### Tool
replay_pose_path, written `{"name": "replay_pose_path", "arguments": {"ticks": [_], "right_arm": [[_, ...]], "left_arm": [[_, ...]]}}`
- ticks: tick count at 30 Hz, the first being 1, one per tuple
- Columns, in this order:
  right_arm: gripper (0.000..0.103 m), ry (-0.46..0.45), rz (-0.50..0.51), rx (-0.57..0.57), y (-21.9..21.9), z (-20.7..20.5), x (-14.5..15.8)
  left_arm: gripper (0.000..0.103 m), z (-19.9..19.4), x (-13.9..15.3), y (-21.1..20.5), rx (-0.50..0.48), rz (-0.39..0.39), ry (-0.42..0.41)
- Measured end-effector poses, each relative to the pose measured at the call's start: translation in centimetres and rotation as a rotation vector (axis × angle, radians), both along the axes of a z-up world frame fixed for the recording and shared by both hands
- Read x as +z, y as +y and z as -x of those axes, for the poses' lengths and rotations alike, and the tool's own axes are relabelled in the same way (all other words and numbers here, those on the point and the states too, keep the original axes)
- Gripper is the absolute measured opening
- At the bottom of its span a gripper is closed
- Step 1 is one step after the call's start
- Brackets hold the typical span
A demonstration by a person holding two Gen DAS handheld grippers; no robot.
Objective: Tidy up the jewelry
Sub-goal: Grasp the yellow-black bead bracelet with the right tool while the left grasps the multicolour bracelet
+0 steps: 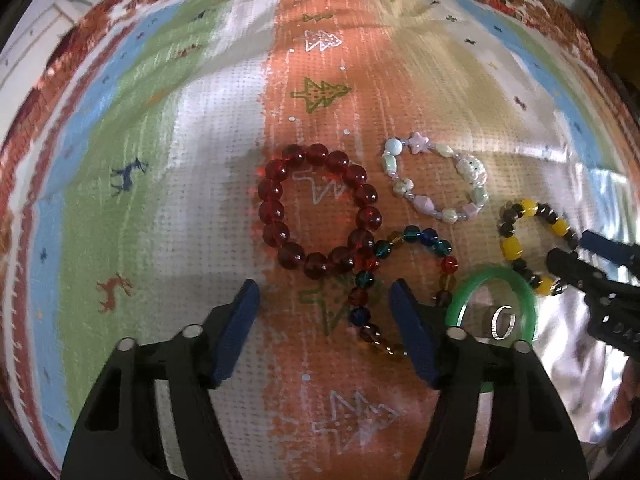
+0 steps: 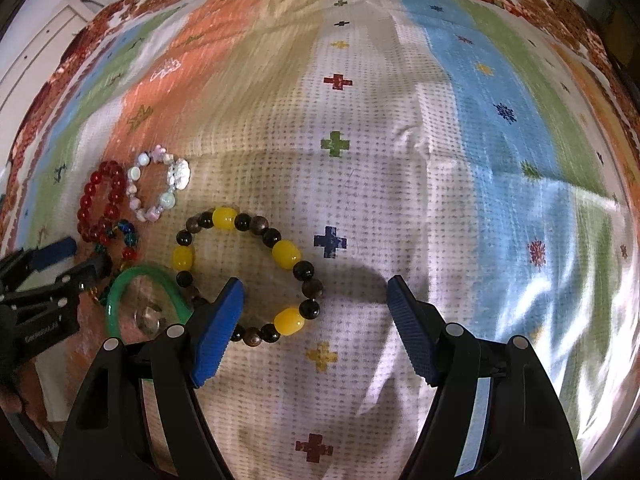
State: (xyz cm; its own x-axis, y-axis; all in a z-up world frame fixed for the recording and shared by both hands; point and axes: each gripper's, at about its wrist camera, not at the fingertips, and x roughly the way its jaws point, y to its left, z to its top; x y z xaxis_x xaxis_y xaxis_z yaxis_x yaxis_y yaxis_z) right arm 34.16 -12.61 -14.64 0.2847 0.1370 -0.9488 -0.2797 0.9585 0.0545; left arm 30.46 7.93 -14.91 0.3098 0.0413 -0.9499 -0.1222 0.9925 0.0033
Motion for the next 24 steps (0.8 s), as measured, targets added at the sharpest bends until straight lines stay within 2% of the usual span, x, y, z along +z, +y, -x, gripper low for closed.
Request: {"name": "replay_pose_path", "arguments": {"ticks": [2, 4, 6, 8, 11, 16, 24], "right_arm": [[0.057, -0.002, 0.018, -0.005, -0.3, 0.0, 0.0], [0.048, -0.002, 0.013, 0.007, -0.4, -0.1, 0.1], [0.027, -0.002, 0.006, 0.016, -0.5, -0.1, 0.2], [0.018, -0.003, 0.005, 0.029, -0.4, 0.0, 0.2], [0.01, -0.006, -0.002, 0.034, -0.6, 0.2, 0.3], [0.01, -0.014, -0.019, 0.038, -1.1, 0.9, 1.0], [0.01, -0.055, -0.049, 0.055, -1.6, 2.9, 3.4]], "left_arm": [[0.051, 0.0, 0.0, 0.0, -0.005, -0.014, -0.003], [0.045, 0.0, 0.0, 0.1, -0.011, -0.021, -0.01], [0.039, 0.0, -0.1, 0.2, -0.013, -0.025, -0.012], [0.01, 0.1, 0.1, 0.3, -0.015, -0.023, -0.008], [0.009, 0.3, 0.3, 0.9, -0.013, -0.005, 0.001], [0.009, 0.8, 1.1, 1.8, 0.006, 0.028, 0.002], [0.009, 2.3, 3.6, 2.8, 0.04, 0.098, -0.052]]}}
